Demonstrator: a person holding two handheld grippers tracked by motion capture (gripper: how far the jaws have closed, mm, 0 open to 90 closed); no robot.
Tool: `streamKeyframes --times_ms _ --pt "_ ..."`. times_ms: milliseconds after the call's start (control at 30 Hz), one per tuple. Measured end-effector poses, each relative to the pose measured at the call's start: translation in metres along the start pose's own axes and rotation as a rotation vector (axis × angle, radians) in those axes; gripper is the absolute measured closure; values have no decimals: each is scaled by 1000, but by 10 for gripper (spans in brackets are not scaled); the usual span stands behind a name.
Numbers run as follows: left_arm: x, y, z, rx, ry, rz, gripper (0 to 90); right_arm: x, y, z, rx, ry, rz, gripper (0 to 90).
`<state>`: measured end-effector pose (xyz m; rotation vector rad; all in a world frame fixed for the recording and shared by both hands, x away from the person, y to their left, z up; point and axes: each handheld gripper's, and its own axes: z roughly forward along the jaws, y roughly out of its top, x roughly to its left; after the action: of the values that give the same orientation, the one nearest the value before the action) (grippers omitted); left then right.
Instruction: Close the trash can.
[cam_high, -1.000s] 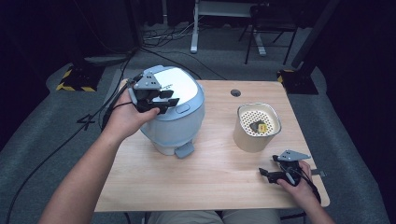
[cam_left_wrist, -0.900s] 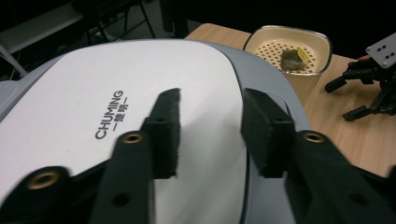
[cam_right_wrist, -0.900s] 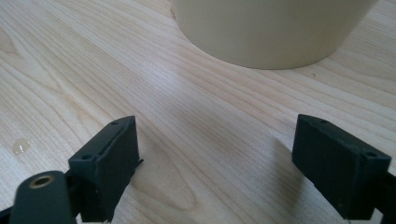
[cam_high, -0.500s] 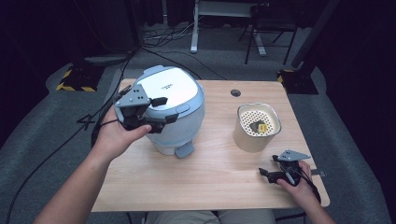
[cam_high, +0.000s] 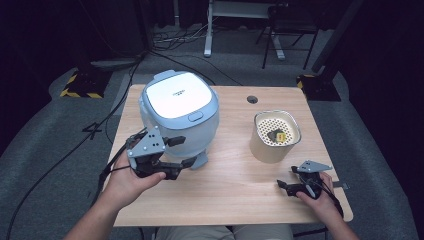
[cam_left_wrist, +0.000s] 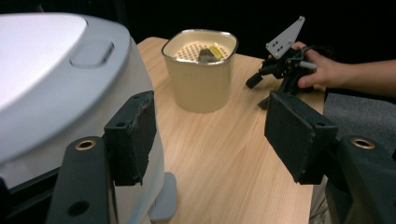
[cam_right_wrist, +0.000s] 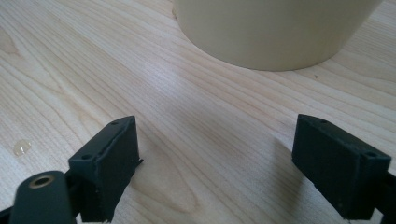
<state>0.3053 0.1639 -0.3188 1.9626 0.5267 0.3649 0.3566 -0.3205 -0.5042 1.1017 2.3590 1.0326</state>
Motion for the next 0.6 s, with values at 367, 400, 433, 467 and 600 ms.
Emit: streamKeyframes --times_ms 367,400,433,467,600 --pt "-3 -49 25 84 20 -66 330 0 0 0 0 0 0 150" --pt "-2 -52 27 86 21 -67 329 0 0 0 0 0 0 150" --pt "-2 -56 29 88 23 -73 328 0 0 0 0 0 -1 150" --pt "-2 -61 32 93 26 -77 326 0 0 0 1 0 -2 150" --pt "-1 -76 41 109 31 -90 322 0 0 0 0 0 0 150"
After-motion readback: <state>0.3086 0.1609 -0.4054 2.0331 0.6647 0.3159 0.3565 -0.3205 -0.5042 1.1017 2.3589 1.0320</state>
